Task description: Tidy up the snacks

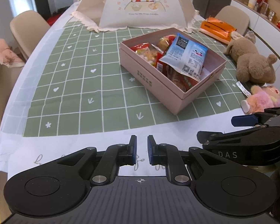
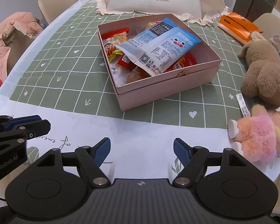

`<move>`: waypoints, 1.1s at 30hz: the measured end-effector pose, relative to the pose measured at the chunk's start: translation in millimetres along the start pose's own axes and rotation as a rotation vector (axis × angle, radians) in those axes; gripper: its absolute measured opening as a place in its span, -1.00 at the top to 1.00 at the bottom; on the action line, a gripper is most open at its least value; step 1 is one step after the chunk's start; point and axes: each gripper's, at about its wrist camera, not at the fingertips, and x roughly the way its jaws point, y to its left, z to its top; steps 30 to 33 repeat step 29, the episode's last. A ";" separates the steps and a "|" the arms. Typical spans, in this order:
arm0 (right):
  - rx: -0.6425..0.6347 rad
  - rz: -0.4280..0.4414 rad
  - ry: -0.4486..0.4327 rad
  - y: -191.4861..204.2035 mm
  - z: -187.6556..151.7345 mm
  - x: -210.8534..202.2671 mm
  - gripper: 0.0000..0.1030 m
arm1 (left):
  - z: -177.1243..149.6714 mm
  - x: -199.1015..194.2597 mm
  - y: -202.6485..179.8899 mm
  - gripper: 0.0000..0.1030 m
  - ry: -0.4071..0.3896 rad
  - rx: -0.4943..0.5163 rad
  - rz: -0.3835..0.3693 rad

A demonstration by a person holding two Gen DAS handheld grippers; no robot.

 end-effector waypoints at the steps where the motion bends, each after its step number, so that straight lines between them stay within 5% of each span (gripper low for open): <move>1: -0.001 0.000 0.001 -0.7 0.2 0.8 -0.46 | 0.2 1.1 -1.4 0.70 0.003 0.004 0.000; 33: -0.029 0.031 0.021 -12.1 5.3 18.7 -0.47 | 2.6 14.6 -11.2 0.70 0.026 -0.030 0.012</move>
